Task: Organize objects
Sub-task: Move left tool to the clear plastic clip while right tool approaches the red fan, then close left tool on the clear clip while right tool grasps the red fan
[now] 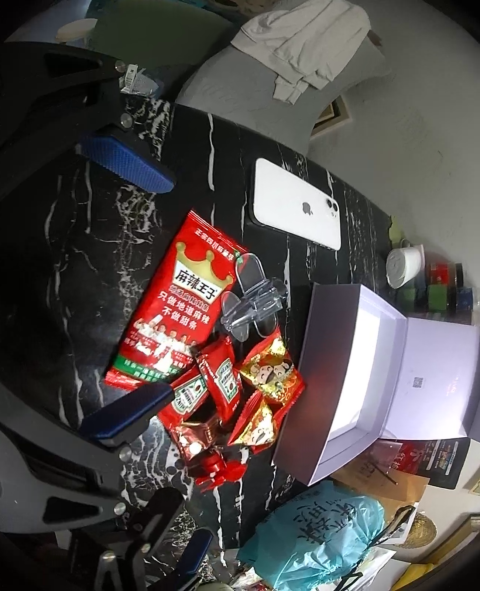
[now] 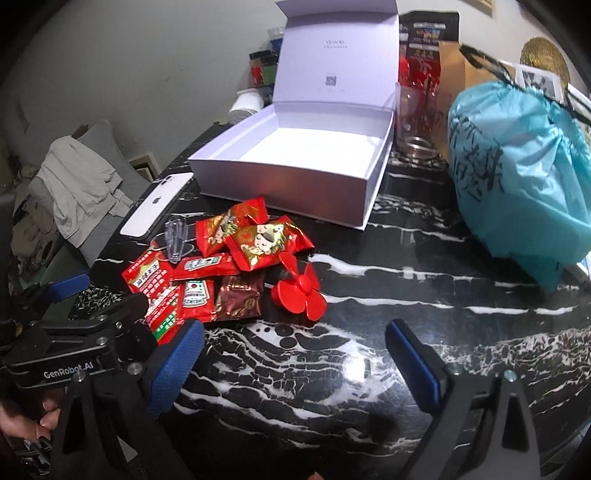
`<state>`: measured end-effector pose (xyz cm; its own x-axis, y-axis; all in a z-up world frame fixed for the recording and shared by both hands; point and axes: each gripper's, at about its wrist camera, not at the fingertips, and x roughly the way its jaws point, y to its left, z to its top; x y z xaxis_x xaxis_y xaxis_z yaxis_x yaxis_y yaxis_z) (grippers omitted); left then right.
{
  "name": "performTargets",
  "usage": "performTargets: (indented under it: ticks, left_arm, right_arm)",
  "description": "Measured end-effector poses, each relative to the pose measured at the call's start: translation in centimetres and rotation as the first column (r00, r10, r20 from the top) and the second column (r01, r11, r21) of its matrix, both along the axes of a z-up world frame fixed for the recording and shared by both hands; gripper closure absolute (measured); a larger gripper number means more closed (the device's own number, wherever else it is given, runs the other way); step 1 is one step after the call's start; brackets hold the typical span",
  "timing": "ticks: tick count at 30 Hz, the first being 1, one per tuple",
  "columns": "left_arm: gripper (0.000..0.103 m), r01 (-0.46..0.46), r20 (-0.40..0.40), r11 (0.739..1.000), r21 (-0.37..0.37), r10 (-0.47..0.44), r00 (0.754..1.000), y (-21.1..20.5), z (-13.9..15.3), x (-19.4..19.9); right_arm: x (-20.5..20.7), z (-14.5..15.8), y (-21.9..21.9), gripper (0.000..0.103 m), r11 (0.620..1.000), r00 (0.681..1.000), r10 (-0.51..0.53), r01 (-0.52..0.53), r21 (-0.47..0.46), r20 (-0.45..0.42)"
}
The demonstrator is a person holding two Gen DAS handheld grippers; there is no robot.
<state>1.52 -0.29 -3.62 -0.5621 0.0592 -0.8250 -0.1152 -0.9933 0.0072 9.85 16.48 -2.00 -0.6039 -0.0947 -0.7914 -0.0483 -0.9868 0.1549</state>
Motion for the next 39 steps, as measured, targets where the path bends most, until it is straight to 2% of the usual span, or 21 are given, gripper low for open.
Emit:
performTargets:
  ticks: [5, 11, 16, 19, 23, 25, 26, 27, 32, 35, 39]
  left_arm:
    - [0.000, 0.011, 0.029, 1.000, 0.009, -0.011, 1.000, -0.2, -0.7, -1.5]
    - [0.003, 0.006, 0.076, 1.000, 0.009, -0.006, 0.997, -0.5, -1.7, -3.0]
    - [0.005, -0.007, 0.109, 0.999, 0.037, 0.003, 0.994, -0.8, -2.3, -3.7]
    - [0.007, -0.018, 0.088, 0.998, 0.053, 0.014, 0.996, -1.0, -1.9, -4.0]
    - [0.007, -0.007, 0.051, 0.998, 0.061, 0.004, 0.999, -0.9, -1.3, -4.8]
    - [0.009, 0.007, 0.039, 0.998, 0.062, -0.009, 0.999, -0.6, -1.0, -5.3]
    - [0.009, 0.016, 0.035, 0.997, 0.070, -0.018, 0.999, -0.4, -0.9, -5.5]
    - [0.009, 0.024, 0.031, 0.996, 0.082, -0.026, 0.999, -0.4, -0.9, -5.8]
    - [0.011, 0.019, 0.023, 0.997, 0.078, -0.021, 1.000, -0.2, -1.0, -7.4]
    - [0.017, 0.021, 0.027, 0.997, 0.073, -0.023, 0.999, -0.2, -1.4, -8.3]
    - [0.043, 0.037, 0.052, 0.996, 0.077, -0.041, 0.998, 0.0, -2.2, -9.2]
  right_arm:
    - [-1.5, -0.7, 0.4, 0.007, 1.000, 1.000, -0.015, 0.015, -0.005, 0.024]
    - [-3.6, -1.8, 0.5, 0.015, 1.000, 0.998, -0.006, 0.007, -0.008, 0.061]
    - [-4.9, -2.9, 0.4, 0.024, 1.000, 0.995, 0.018, -0.016, -0.017, 0.094]
    - [-5.3, -3.1, 0.5, 0.034, 1.000, 0.995, 0.026, -0.025, -0.009, 0.099]
    - [-5.3, -3.0, 0.5, 0.064, 0.999, 0.996, 0.030, -0.032, 0.019, 0.087]
    - [-5.2, -3.1, 0.6, 0.068, 0.999, 0.996, 0.036, -0.039, 0.028, 0.084]
    - [-5.2, -3.1, 0.6, 0.085, 0.999, 0.996, 0.037, -0.039, 0.029, 0.083]
    - [-5.2, -3.1, 0.7, 0.091, 0.999, 0.996, 0.033, -0.036, 0.029, 0.084]
    - [-5.1, -3.1, 1.2, 0.091, 0.998, 0.995, 0.059, -0.058, -0.006, 0.081]
    - [-5.2, -3.1, 1.5, 0.092, 0.997, 0.994, 0.073, -0.070, -0.041, 0.077]
    - [-5.2, -3.1, 1.8, 0.092, 0.996, 0.996, 0.069, -0.065, -0.063, 0.064]
